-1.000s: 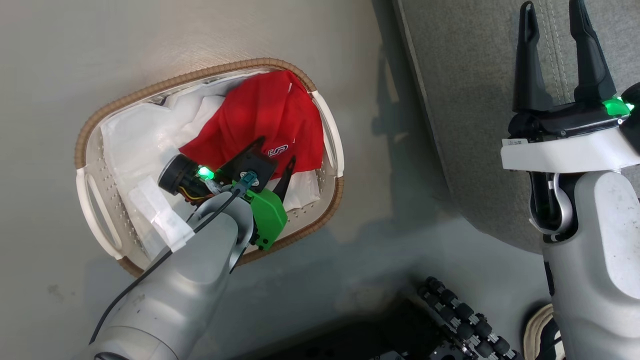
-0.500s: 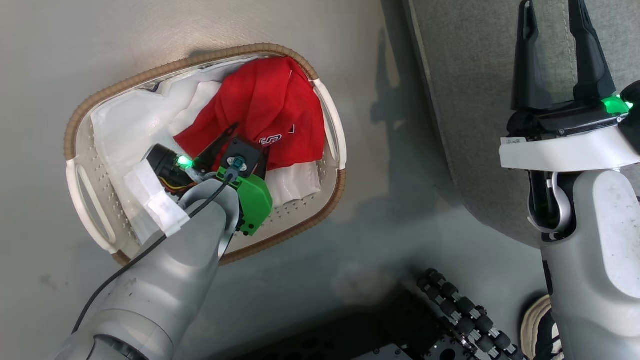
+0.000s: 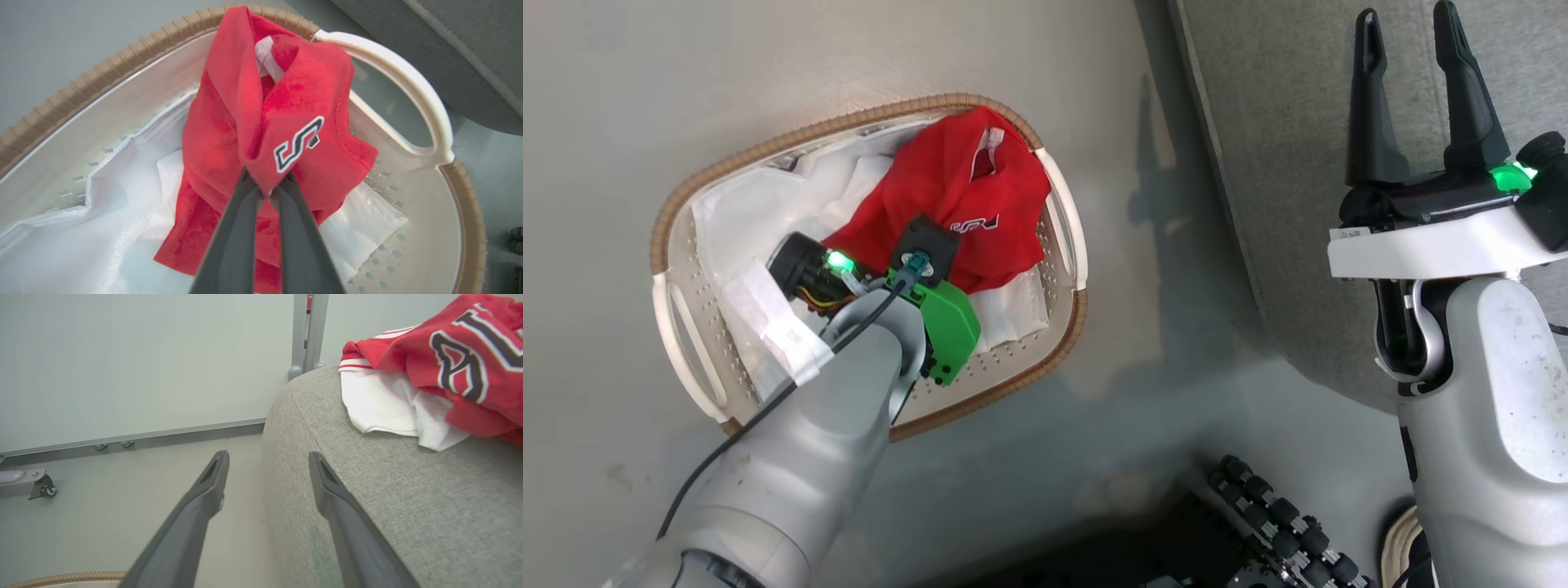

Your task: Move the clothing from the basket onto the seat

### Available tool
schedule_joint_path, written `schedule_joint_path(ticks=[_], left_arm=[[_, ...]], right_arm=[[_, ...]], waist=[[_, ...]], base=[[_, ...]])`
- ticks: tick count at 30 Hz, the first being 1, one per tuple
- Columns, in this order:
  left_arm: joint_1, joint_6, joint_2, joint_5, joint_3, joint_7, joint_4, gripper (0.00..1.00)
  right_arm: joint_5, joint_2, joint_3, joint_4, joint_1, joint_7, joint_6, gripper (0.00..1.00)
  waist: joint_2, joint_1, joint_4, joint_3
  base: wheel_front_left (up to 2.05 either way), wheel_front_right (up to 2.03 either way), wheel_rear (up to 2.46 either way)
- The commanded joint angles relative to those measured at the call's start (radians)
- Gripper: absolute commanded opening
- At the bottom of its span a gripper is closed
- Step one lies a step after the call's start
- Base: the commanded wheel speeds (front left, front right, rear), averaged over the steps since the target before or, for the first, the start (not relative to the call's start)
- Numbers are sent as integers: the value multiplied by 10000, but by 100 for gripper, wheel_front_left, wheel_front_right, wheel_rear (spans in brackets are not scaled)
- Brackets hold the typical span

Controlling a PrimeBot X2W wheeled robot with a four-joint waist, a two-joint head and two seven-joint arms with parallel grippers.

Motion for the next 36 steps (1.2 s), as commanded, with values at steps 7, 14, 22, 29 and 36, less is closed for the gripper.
schedule_joint_path(ticks=[7,14,22,29,36], left_arm=[[1049,15,332,-23,534,-8,-549,0],[2460,-75,656,288,1167,-8,-1776,0],[4306,-118,853,660,2326,-8,-3414,0],[5658,-386,694,1130,3344,-10,-5050,0],[6491,-627,469,1480,4224,-8,-6590,0]], right_arm=[[1,-49,200,298,222,-22,-14,100],[-33,-205,509,795,769,-21,-14,100],[-25,-353,1023,1449,1715,-21,-12,100],[-106,-369,1280,1906,2645,-21,-14,100],[-191,-405,1435,2189,3463,-21,-12,100]], waist=[[0,-1,214,-1441],[0,-1,847,-3007],[0,-1,1585,-4734],[0,-1,2068,-6148],[0,-1,2393,-7209]], base=[[0,0,0],[0,0,0],[0,0,0],[0,0,0],[0,0,0]])
